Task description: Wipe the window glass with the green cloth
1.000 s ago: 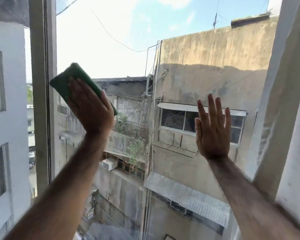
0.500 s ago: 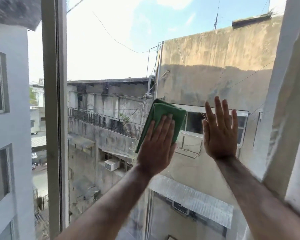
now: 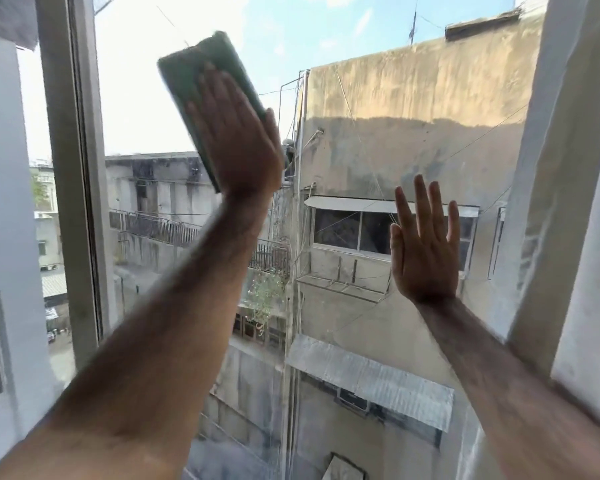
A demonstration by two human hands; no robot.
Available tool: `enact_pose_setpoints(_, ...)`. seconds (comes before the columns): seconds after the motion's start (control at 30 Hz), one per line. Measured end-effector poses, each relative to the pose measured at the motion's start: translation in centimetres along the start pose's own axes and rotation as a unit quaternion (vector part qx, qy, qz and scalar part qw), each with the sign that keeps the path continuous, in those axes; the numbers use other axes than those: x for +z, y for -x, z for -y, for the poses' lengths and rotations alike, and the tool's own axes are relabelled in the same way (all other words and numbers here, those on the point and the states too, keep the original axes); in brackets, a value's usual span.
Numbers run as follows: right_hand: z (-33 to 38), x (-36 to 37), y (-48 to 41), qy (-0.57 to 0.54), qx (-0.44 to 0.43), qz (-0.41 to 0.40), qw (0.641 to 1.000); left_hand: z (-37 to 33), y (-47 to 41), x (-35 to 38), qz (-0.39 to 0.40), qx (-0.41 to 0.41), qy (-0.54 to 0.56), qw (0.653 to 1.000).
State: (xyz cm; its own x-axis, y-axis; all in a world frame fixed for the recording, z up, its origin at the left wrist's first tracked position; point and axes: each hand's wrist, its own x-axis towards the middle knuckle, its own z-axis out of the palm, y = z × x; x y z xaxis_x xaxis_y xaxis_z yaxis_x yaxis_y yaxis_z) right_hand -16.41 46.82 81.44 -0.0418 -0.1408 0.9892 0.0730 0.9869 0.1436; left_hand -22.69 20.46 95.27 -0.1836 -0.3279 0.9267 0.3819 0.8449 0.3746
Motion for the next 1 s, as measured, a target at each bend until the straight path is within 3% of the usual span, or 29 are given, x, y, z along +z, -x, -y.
enact_pose_setpoints(0.17, -0.1, -0.5, 0.1, -0.002, 0.000, 0.005, 1.000, -7.0, 9.0, 1.9, 0.062, 0.263, 0.008, 0.963)
enact_pose_setpoints(0.27, -0.3, -0.7, 0.0, -0.004, -0.007, 0.001, 1.000, -5.1, 16.4, 2.5, 0.091, 0.386, -0.017, 0.918)
enact_pose_setpoints(0.37, -0.1, -0.9, 0.0, -0.008, -0.002, 0.003, 1.000, 0.8, 21.6, 1.8, 0.131, 0.420, -0.047, 0.897)
enact_pose_setpoints(0.53, 0.1, -0.7, -0.1, -0.011, 0.003, -0.002, 1.000, 14.5, 21.7, -1.4, 0.140, 0.358, -0.101, 0.918)
enact_pose_setpoints(0.63, 0.2, -0.5, 0.1, -0.008, 0.003, 0.002, 1.000, 18.2, 16.6, -2.8, 0.131, 0.209, -0.096, 0.964)
enact_pose_setpoints(0.73, 0.3, -0.3, 0.2, 0.002, 0.004, -0.001, 1.000, 15.8, 8.9, -3.2, 0.089, 0.057, -0.073, 0.992)
enact_pose_setpoints(0.83, 0.3, -0.1, 0.4, 0.002, 0.006, -0.004, 1.000, 10.2, 1.9, -2.5, 0.038, -0.029, -0.050, 0.998)
enact_pose_setpoints(0.9, 0.2, 0.0, 0.3, 0.002, 0.002, -0.005, 1.000, 5.9, -0.3, -1.9, 0.026, -0.029, -0.038, 0.999)
enact_pose_setpoints(1.0, 0.0, 0.3, 0.2, 0.002, -0.002, -0.011, 1.000, 0.0, 1.7, -0.7, 0.031, 0.083, -0.017, 0.996)
